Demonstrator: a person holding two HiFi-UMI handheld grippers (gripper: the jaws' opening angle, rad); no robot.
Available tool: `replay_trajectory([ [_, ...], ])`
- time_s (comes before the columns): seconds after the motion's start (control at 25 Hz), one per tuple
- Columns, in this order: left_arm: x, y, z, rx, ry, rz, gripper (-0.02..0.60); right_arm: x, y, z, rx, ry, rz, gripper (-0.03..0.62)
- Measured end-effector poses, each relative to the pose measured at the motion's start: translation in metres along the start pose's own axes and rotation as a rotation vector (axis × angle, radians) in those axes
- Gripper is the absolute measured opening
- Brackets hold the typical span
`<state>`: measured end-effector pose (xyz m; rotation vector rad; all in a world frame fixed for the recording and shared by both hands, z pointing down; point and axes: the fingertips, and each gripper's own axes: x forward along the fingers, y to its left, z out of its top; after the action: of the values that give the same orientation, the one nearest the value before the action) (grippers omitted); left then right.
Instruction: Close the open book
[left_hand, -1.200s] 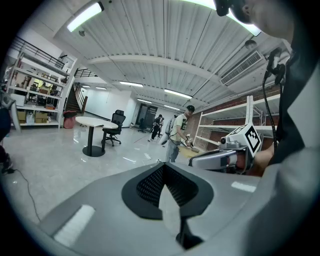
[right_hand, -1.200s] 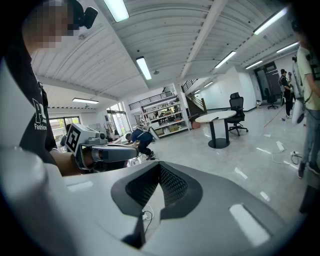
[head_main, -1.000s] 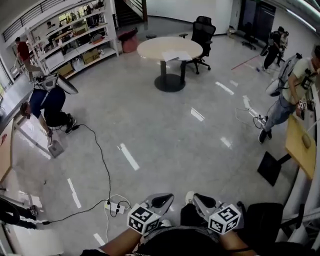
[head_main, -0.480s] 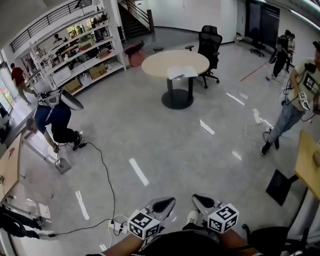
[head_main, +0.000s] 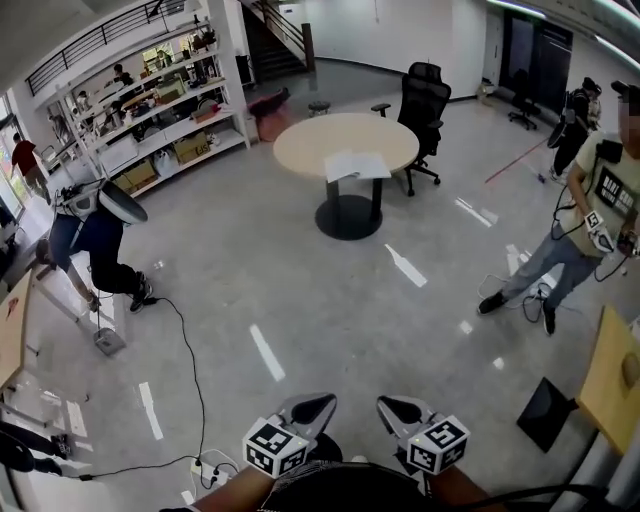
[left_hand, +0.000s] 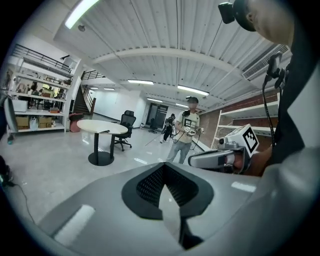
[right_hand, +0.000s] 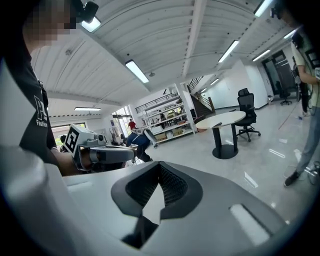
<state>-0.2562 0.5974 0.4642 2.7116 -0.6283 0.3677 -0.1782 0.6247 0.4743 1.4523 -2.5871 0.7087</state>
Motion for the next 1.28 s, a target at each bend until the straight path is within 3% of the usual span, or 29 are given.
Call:
replay_trajectory([
  [0.16,0.057,0.035,-0.013,-0.034,0.040,0.021,0.008,0.018,-0.060,-0.003,0.034,0.001,-0.028,0.008],
  [0.28,0.098,0.062,-0.003,-0.063,0.054,-0.016,0.008,0.038,-0.105,0.010,0.057,0.005,-0.070,0.008],
  [0.64,0.224,0.175,0.114,0.019,0.010,-0.128,0.008,0.124,-0.226,0.117,0.039,-0.018,-0.165,0.008],
  [0.88,0.271,0.257,0.162,0.080,0.004,-0.149,0.008,0.179,-0.267,0.172,-0.024,-0.056,-0.212,0.008],
  [1.12,0.321,0.287,0.174,0.016,0.025,-0.163,0.008,0.204,-0.329,0.190,0.018,-0.038,-0.253,0.008],
  [1.28,0.363,0.320,0.183,-0.033,0.046,-0.104,0.008,0.238,-0.388,0.215,0.034,-0.033,-0.198,0.008],
])
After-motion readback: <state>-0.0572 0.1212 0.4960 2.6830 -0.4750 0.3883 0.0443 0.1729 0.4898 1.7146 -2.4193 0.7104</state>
